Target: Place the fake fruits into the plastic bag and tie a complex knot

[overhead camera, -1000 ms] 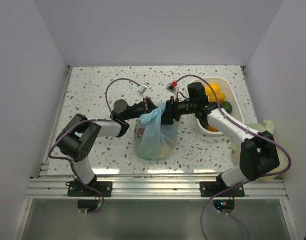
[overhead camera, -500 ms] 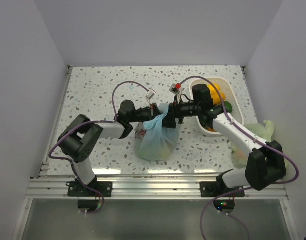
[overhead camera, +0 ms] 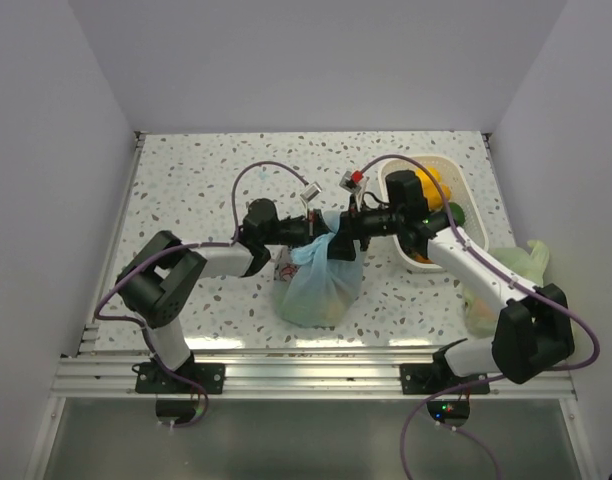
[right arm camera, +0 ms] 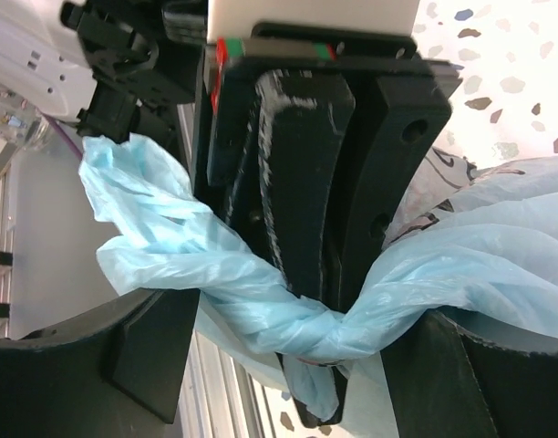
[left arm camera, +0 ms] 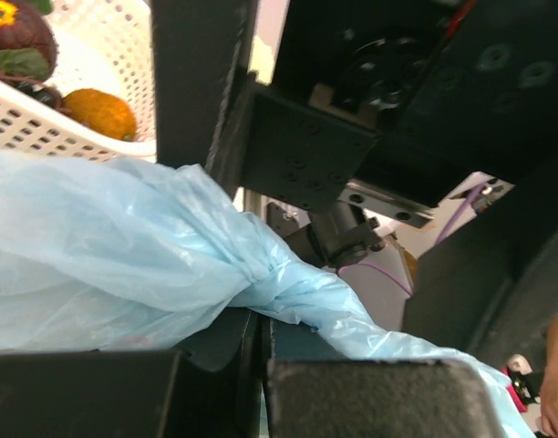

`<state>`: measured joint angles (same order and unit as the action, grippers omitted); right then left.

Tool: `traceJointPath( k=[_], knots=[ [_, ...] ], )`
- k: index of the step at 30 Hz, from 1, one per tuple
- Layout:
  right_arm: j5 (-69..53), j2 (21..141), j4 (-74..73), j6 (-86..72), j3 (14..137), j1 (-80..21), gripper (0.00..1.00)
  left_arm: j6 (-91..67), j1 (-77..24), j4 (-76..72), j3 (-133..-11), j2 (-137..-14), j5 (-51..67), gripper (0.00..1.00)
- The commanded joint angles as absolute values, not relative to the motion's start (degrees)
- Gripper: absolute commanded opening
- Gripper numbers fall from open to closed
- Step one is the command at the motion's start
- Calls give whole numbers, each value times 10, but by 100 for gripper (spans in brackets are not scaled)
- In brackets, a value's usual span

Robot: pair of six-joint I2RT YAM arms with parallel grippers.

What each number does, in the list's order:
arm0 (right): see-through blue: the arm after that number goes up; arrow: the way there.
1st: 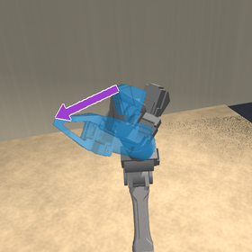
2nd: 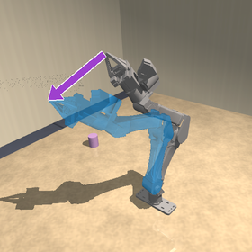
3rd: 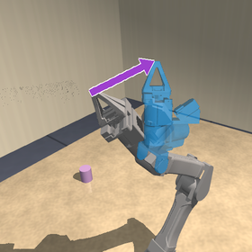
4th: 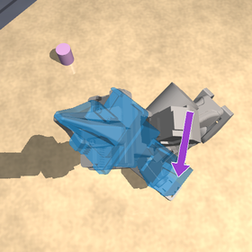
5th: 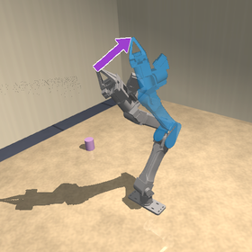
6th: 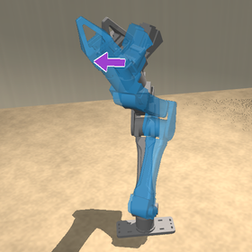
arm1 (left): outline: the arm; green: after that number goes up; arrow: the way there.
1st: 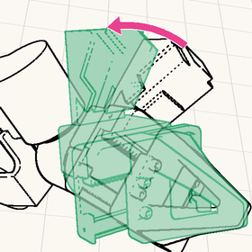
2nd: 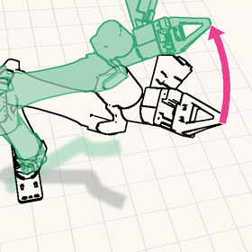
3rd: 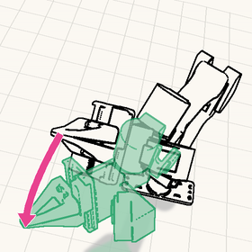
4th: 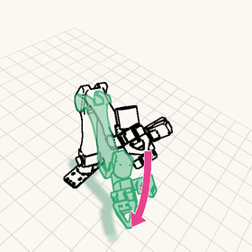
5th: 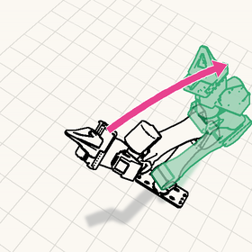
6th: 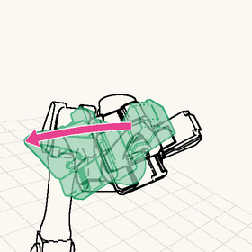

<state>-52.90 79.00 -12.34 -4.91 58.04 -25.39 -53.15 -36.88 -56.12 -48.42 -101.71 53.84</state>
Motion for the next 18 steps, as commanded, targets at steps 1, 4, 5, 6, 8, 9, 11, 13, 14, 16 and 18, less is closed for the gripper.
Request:
traceJointPath(
  k=[1, 4, 5, 6, 8, 9, 11, 13, 14, 16, 18],
  knots=[
    [-556, 763, -148, -12, 590, -255, 76, -593, -374, -687, -484, -991, 566, 6],
    [-559, 754, -165, -14, 595, -252, 76, -593, -374, -684, -485, -991, 571, 21],
    [-560, 751, -166, -18, 598, -251, 74, -589, -374, -676, -486, -991, 575, 22],
    [-560, 749, -163, -24, 599, -250, 72, -575, -374, -665, -489, -989, 577, 25],
    [-560, 746, -163, -34, 601, -250, 71, -565, -374, -641, -490, -986, 577, 29],
    [-562, 747, -163, -36, 601, -250, 71, -560, -374, -633, -490, -981, 578, 30],
    [-563, 748, -174, -34, 606, -250, 71, -541, -373, -600, -493, -976, 582, 32],
    [-563, 748, -186, -28, 608, -250, 71, -515, -369, -564, -494, -964, 584, 33],
    [-562, 748, -192, -25, 610, -250, 71, -506, -367, -552, -495, -959, 585, 34],
    [-563, 745, -206, -16, 612, -249, 71, -490, -360, -530, -490, -945, 586, 34],
    [-563, 744, -209, -13, 613, -245, 71, -486, -354, -523, -482, -932, 586, 36]
  ],
)
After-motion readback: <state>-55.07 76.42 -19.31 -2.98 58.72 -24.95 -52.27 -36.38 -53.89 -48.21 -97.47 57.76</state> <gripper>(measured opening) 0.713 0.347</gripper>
